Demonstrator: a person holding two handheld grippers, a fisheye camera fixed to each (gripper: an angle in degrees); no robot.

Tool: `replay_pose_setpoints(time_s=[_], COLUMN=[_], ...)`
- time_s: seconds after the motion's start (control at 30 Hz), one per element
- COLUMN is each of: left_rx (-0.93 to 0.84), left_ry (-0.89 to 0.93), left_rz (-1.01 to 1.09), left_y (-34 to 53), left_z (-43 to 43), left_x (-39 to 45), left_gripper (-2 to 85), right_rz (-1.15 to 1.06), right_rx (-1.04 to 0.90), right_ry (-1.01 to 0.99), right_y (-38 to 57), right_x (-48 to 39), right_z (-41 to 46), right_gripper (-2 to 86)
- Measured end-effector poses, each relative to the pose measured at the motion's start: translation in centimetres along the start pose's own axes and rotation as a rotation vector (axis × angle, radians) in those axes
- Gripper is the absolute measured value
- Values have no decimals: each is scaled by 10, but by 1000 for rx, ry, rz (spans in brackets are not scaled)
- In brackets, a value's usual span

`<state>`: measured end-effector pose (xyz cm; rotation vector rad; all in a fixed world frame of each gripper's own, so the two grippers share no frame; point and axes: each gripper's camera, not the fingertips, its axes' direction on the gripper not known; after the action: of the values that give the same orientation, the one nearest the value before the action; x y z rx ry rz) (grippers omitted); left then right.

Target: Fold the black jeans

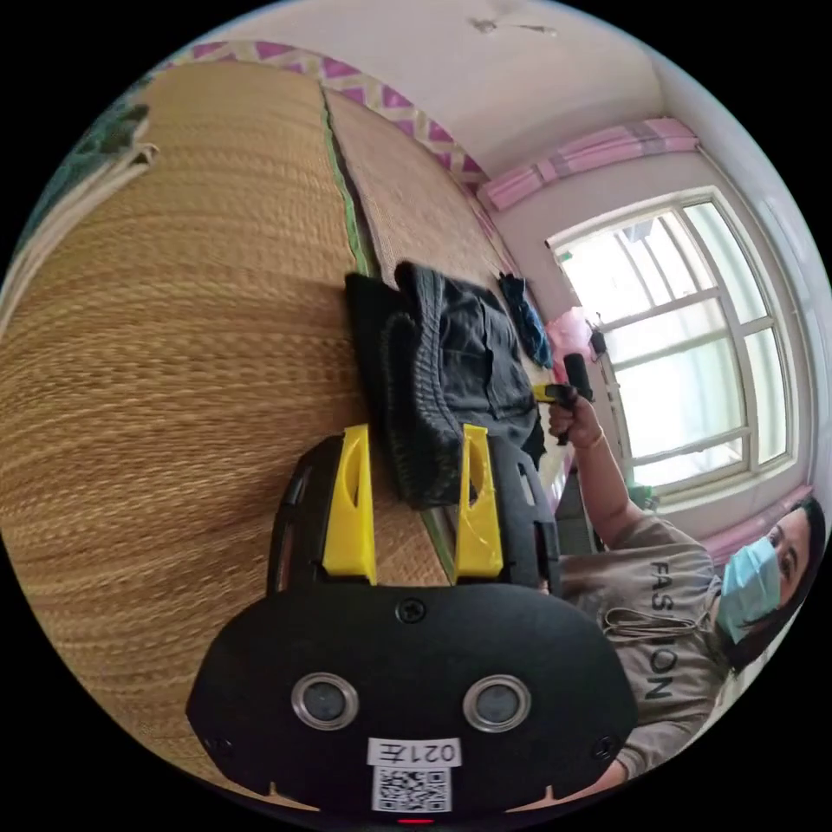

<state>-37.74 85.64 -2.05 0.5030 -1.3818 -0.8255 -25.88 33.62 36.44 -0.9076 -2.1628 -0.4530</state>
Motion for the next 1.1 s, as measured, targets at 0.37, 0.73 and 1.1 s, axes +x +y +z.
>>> replay_pose_setpoints(time_s=[0.37, 0.73, 1.1], left_rx=[69, 97, -20], left_ry=[140, 138, 307], left_rz=[-34, 120, 234], left_y=[-36, -84, -331], left_z=[20, -11, 159], left_x=[-20, 102, 318], left_gripper=[62, 58, 61], right_rz=[133, -66, -99], right_rx=[133, 128, 503], right_ry=[-232, -243, 5], right_y=[13, 41, 81], right_x=[83, 71, 75], right_z=[8, -52, -380], right_gripper=[90, 61, 62])
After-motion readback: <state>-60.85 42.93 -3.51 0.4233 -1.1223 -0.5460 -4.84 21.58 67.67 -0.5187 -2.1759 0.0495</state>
